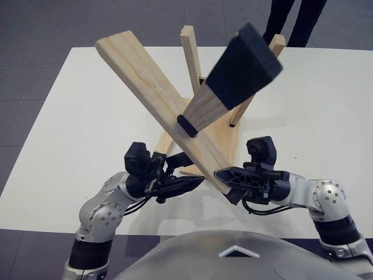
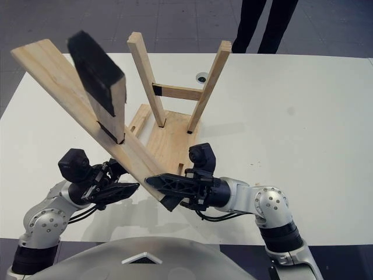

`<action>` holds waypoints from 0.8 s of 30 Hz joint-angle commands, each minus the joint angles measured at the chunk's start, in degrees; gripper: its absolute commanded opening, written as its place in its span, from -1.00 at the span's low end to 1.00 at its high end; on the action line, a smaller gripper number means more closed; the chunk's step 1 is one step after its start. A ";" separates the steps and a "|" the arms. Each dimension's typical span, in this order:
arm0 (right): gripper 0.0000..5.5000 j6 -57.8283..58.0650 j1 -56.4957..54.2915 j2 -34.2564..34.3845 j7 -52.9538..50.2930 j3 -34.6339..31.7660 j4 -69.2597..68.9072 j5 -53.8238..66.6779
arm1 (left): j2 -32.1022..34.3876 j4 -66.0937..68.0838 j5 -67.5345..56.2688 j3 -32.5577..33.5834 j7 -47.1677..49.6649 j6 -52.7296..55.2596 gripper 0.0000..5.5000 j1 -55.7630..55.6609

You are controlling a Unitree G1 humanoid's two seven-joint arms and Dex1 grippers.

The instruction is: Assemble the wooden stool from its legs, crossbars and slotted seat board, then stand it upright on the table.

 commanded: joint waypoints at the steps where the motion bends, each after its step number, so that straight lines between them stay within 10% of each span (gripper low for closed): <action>1: -0.62 0.98 -0.71 0.52 1.23 0.26 -0.25 -2.02 | -0.42 -1.05 -3.48 0.82 0.09 1.49 0.10 -0.56; 24: -0.62 3.76 -0.11 1.03 4.17 1.42 -1.21 -6.76 | -1.40 0.27 -7.42 0.97 1.18 6.93 0.10 -5.13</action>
